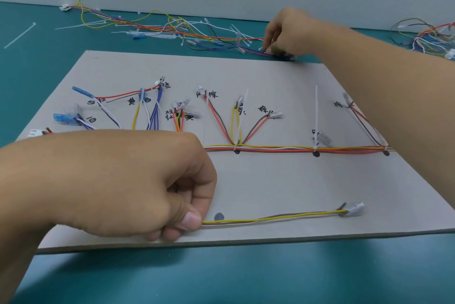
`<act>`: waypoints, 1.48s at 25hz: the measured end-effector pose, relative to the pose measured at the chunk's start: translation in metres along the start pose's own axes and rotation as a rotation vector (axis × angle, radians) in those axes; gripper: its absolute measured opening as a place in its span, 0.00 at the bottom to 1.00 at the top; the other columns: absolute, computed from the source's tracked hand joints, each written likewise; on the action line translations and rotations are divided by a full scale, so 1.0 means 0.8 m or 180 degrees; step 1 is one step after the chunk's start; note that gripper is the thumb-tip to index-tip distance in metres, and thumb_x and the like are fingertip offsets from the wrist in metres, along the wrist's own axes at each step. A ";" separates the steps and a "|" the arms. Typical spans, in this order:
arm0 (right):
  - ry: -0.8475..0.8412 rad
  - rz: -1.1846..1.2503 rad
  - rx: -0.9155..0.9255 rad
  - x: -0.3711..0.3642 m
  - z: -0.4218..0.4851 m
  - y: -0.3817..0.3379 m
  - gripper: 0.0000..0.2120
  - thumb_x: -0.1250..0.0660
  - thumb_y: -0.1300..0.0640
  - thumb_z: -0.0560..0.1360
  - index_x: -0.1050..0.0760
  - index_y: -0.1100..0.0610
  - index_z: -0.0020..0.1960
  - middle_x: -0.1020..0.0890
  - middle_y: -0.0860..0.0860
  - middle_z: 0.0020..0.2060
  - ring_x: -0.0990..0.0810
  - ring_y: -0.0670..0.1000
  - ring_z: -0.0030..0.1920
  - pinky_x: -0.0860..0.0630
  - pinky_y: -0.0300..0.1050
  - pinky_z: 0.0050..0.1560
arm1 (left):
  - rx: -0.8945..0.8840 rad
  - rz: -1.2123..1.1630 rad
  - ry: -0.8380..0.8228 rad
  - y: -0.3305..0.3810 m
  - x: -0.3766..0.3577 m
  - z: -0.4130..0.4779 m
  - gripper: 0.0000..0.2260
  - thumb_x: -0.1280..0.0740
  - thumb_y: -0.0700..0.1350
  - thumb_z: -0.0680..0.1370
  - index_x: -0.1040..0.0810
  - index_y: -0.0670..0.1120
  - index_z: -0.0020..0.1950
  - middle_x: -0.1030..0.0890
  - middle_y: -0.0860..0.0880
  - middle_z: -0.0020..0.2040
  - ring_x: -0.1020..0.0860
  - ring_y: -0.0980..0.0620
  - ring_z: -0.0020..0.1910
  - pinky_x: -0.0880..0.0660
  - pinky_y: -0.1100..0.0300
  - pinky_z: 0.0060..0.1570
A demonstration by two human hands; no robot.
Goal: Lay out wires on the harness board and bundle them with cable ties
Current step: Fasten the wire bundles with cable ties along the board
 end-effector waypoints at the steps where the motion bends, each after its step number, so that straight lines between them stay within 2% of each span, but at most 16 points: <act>1: -0.0029 -0.0150 0.0048 -0.003 -0.002 -0.002 0.04 0.25 0.58 0.75 0.17 0.50 0.45 0.16 0.56 0.48 0.23 0.53 0.41 0.26 0.45 0.46 | 0.0015 0.0005 0.0029 0.001 0.001 0.000 0.06 0.30 0.45 0.78 0.21 0.56 0.44 0.15 0.57 0.33 0.17 0.59 0.30 0.21 0.62 0.38; 3: 0.0097 -0.0388 0.0086 -0.001 -0.011 -0.005 0.01 0.30 0.56 0.78 0.20 0.50 0.48 0.17 0.55 0.52 0.23 0.55 0.48 0.27 0.47 0.51 | 0.0006 0.0008 0.0044 0.004 0.001 -0.001 0.06 0.30 0.45 0.78 0.21 0.56 0.44 0.15 0.56 0.33 0.18 0.59 0.30 0.21 0.63 0.37; 5: 0.0533 -0.0277 0.0112 0.019 -0.030 -0.015 0.04 0.34 0.57 0.79 0.21 0.53 0.52 0.18 0.53 0.53 0.23 0.55 0.52 0.26 0.49 0.57 | 0.0019 0.0011 0.0034 0.005 0.001 -0.001 0.06 0.29 0.45 0.78 0.21 0.56 0.44 0.15 0.56 0.33 0.18 0.59 0.29 0.22 0.65 0.36; 7: 0.1005 0.0267 0.0287 0.047 -0.073 -0.043 0.05 0.35 0.57 0.80 0.21 0.54 0.53 0.18 0.52 0.49 0.24 0.50 0.47 0.25 0.45 0.52 | 0.0034 0.0014 0.0037 0.006 0.002 -0.001 0.06 0.30 0.45 0.78 0.21 0.56 0.44 0.15 0.56 0.33 0.18 0.59 0.29 0.22 0.66 0.35; 9: 0.1125 0.1066 0.0479 0.062 -0.134 -0.079 0.03 0.34 0.56 0.78 0.22 0.51 0.48 0.17 0.50 0.43 0.25 0.45 0.38 0.26 0.39 0.40 | 0.0027 0.0008 0.0057 0.008 0.001 -0.002 0.06 0.30 0.45 0.78 0.21 0.55 0.44 0.15 0.56 0.33 0.18 0.59 0.29 0.23 0.66 0.34; 11: 0.0705 0.2254 0.0695 0.051 -0.207 -0.116 0.02 0.31 0.57 0.75 0.20 0.52 0.45 0.16 0.48 0.35 0.24 0.44 0.31 0.26 0.37 0.34 | 0.0036 -0.0055 0.0086 0.009 0.003 -0.004 0.07 0.30 0.44 0.78 0.21 0.55 0.43 0.15 0.55 0.33 0.18 0.58 0.29 0.21 0.61 0.34; 13: 0.0071 0.3093 0.0849 0.030 -0.269 -0.149 0.03 0.29 0.61 0.73 0.18 0.57 0.47 0.16 0.50 0.33 0.24 0.47 0.29 0.25 0.39 0.32 | 0.0061 -0.0114 0.0090 0.009 0.007 -0.005 0.07 0.30 0.44 0.79 0.21 0.54 0.42 0.15 0.53 0.33 0.19 0.58 0.28 0.20 0.56 0.34; 15: -0.0436 0.3422 0.0830 0.001 -0.305 -0.165 0.07 0.27 0.65 0.72 0.16 0.61 0.50 0.17 0.54 0.32 0.24 0.48 0.29 0.25 0.39 0.31 | 0.0059 -0.0210 0.0140 0.011 0.008 -0.008 0.08 0.30 0.43 0.79 0.21 0.52 0.41 0.16 0.53 0.32 0.20 0.58 0.28 0.22 0.60 0.33; 17: -0.0799 0.3667 0.0658 -0.027 -0.316 -0.166 0.07 0.28 0.69 0.74 0.16 0.64 0.51 0.19 0.56 0.33 0.25 0.48 0.30 0.25 0.39 0.32 | -0.0151 -0.0548 0.0385 0.021 0.008 -0.010 0.12 0.33 0.34 0.80 0.23 0.43 0.37 0.20 0.52 0.26 0.24 0.60 0.22 0.27 0.68 0.27; 19: -0.1020 0.3941 0.0383 -0.048 -0.317 -0.160 0.07 0.29 0.68 0.73 0.17 0.65 0.51 0.19 0.58 0.35 0.24 0.49 0.31 0.24 0.41 0.33 | -0.0349 -0.0930 0.0771 0.025 0.011 -0.014 0.15 0.38 0.22 0.77 0.29 0.35 0.33 0.28 0.52 0.19 0.31 0.62 0.17 0.34 0.73 0.21; 21: -0.1114 0.4127 0.0226 -0.059 -0.317 -0.154 0.10 0.26 0.66 0.69 0.16 0.66 0.50 0.19 0.60 0.36 0.23 0.51 0.32 0.22 0.41 0.35 | -0.0433 -0.0952 0.0874 0.031 0.007 -0.015 0.17 0.40 0.19 0.76 0.31 0.35 0.31 0.32 0.52 0.18 0.34 0.62 0.15 0.37 0.74 0.19; 23: -0.1124 0.4174 0.0194 -0.063 -0.319 -0.150 0.10 0.24 0.68 0.67 0.16 0.65 0.49 0.20 0.61 0.36 0.23 0.53 0.33 0.22 0.40 0.36 | -0.0457 -0.0843 0.0879 0.031 0.006 -0.015 0.17 0.38 0.19 0.75 0.31 0.35 0.31 0.32 0.52 0.18 0.34 0.62 0.15 0.37 0.74 0.19; 26: -0.1143 0.4254 0.0228 -0.064 -0.320 -0.150 0.08 0.27 0.66 0.69 0.15 0.62 0.48 0.19 0.58 0.36 0.22 0.52 0.34 0.22 0.40 0.37 | -0.0393 -0.0687 0.0821 0.024 0.013 -0.012 0.16 0.35 0.23 0.77 0.28 0.38 0.32 0.27 0.53 0.21 0.31 0.62 0.18 0.34 0.73 0.22; 30: -0.1232 0.4422 0.0203 -0.065 -0.319 -0.151 0.08 0.27 0.66 0.69 0.14 0.58 0.46 0.18 0.57 0.38 0.20 0.49 0.35 0.22 0.42 0.37 | 0.0016 -0.0160 0.0020 0.011 0.005 -0.005 0.09 0.30 0.43 0.79 0.20 0.54 0.40 0.16 0.53 0.32 0.20 0.58 0.28 0.23 0.65 0.34; 32: -0.1287 0.4479 0.0190 -0.065 -0.319 -0.151 0.08 0.28 0.66 0.69 0.14 0.58 0.47 0.18 0.58 0.39 0.20 0.49 0.36 0.22 0.41 0.36 | -0.0029 -0.0086 0.0002 0.011 0.008 -0.005 0.09 0.30 0.44 0.79 0.20 0.56 0.41 0.15 0.54 0.33 0.19 0.58 0.29 0.22 0.62 0.35; 37: -0.1352 0.4493 0.0211 -0.065 -0.319 -0.151 0.08 0.28 0.66 0.70 0.14 0.57 0.46 0.18 0.58 0.40 0.19 0.49 0.37 0.22 0.41 0.36 | -0.0101 -0.0156 0.0026 0.006 0.007 -0.003 0.09 0.30 0.43 0.80 0.20 0.55 0.41 0.15 0.53 0.33 0.19 0.58 0.29 0.24 0.66 0.34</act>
Point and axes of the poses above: each hand's wrist, its own z-axis towards the middle knuckle, its own x-axis out of the back of the hand, y = z × x, the point moved 9 cm from there along z, towards the middle knuckle
